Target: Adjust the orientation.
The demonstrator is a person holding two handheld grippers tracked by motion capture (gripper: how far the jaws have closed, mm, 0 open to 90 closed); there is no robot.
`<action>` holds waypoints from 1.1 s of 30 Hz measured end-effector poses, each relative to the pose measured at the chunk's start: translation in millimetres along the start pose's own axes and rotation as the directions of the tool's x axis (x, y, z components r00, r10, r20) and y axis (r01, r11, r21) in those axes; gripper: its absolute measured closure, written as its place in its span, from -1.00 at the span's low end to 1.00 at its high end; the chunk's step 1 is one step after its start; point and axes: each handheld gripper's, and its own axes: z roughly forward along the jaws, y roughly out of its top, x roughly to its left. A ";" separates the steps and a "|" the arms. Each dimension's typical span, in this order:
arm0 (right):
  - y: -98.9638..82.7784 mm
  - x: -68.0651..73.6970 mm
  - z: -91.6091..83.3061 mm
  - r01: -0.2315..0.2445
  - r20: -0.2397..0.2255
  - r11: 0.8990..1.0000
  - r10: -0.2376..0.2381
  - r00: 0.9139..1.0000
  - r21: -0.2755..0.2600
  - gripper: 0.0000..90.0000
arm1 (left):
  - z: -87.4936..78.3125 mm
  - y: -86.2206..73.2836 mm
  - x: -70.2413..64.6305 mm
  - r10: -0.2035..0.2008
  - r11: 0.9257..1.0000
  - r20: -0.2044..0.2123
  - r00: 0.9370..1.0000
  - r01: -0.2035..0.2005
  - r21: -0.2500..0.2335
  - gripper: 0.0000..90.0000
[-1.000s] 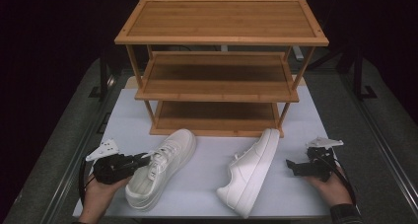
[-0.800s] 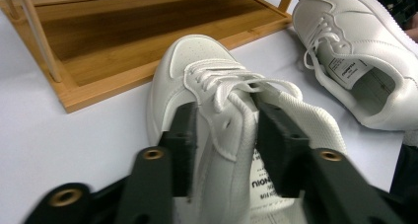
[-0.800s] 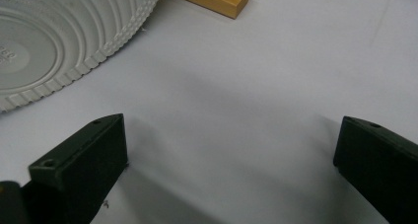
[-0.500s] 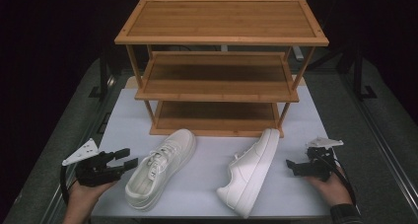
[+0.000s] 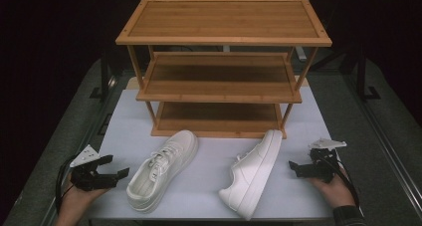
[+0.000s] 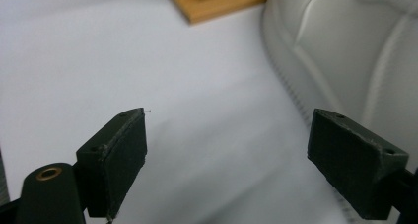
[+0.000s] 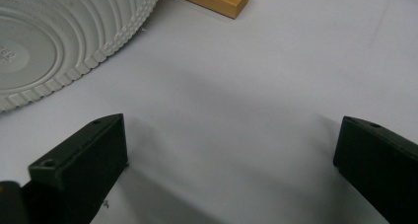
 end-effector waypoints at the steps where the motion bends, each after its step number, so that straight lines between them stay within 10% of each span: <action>1: 0.0 0.0 0.0 0.000 0.000 1.000 0.000 1.000 0.000 -1.00 | 4.3 -1.5 0.8 0.002 1.000 -0.013 1.000 -0.001 0.028 -0.79; 9: 0.2 0.3 -0.1 0.002 0.003 1.000 -0.002 1.000 0.003 -1.00 | 25.9 -11.6 -1.0 0.051 0.990 -0.043 0.998 -0.044 0.134 -1.00; 25: 3.1 -1.2 -4.4 -0.002 -0.030 0.999 0.003 1.000 0.045 -1.00 | 26.3 -14.3 -1.9 0.065 0.992 -0.044 0.997 -0.060 0.112 -1.00; 33: 6.4 -1.5 -22.1 -0.008 -0.131 1.000 0.011 0.991 0.027 -0.53 | 26.4 -14.4 -1.9 0.063 0.992 -0.044 0.997 -0.057 0.112 -1.00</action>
